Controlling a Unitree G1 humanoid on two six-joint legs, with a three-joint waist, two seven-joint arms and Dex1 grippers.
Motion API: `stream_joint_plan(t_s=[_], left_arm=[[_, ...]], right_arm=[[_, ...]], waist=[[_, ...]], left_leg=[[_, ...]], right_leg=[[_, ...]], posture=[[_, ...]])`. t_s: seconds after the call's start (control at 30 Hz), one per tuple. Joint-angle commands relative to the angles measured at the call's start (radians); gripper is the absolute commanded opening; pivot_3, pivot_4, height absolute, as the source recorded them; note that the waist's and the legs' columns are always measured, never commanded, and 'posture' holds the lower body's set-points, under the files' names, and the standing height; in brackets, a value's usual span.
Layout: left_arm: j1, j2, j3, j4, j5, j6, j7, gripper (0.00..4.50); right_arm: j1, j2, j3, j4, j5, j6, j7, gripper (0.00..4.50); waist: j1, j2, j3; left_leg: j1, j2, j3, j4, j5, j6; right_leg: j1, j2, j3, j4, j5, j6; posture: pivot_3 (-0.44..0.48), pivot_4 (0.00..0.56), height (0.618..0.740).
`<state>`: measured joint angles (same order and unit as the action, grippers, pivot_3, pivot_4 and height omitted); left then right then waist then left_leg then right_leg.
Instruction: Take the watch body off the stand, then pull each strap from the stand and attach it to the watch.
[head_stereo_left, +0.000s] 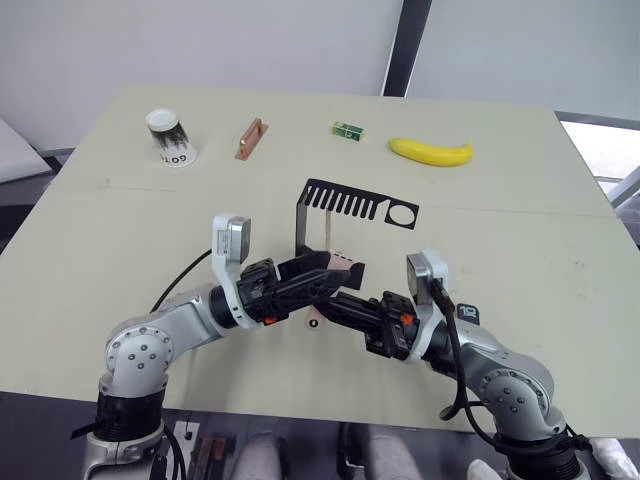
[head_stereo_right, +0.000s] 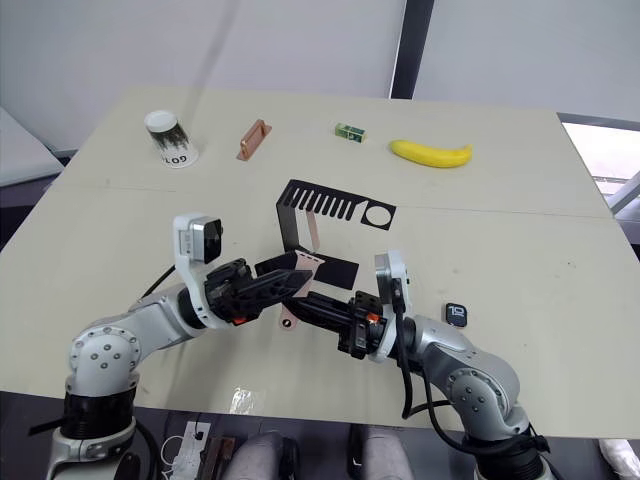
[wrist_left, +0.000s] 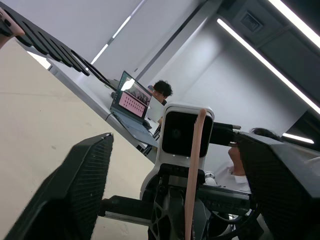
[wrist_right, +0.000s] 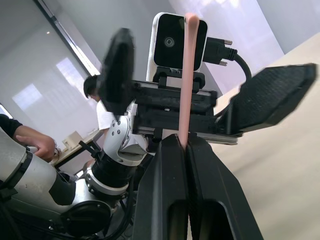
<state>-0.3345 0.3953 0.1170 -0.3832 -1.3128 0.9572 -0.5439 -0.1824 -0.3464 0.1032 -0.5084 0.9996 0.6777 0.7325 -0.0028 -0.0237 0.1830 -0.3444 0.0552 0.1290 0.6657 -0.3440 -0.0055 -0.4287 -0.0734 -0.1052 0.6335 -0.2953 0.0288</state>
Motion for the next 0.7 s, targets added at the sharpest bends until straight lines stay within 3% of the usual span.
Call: stream_joint_plan(t_s=[0.03,0.7], left_arm=[[0.005,0.006,-0.003,-0.035,-0.036,0.001,-0.006,3.66],[0.008,0.02,-0.018,-0.03,-0.039,-0.005,-0.016,3.66]], right_arm=[[-0.001,-0.006,-0.005,-0.037,0.021,0.004,0.006,0.0],[-0.004,-0.009,-0.012,-0.043,0.033,0.021,0.001,0.0]], waist=[[0.0,0.0,0.0],[0.0,0.0,0.0]], left_leg=[[0.0,0.0,0.0,0.0,0.0,0.0],[0.0,0.0,0.0,0.0,0.0,0.0]], right_leg=[[0.0,0.0,0.0,0.0,0.0,0.0],[0.0,0.0,0.0,0.0,0.0,0.0]], posture=[[0.0,0.15,0.74],[0.0,0.15,0.74]])
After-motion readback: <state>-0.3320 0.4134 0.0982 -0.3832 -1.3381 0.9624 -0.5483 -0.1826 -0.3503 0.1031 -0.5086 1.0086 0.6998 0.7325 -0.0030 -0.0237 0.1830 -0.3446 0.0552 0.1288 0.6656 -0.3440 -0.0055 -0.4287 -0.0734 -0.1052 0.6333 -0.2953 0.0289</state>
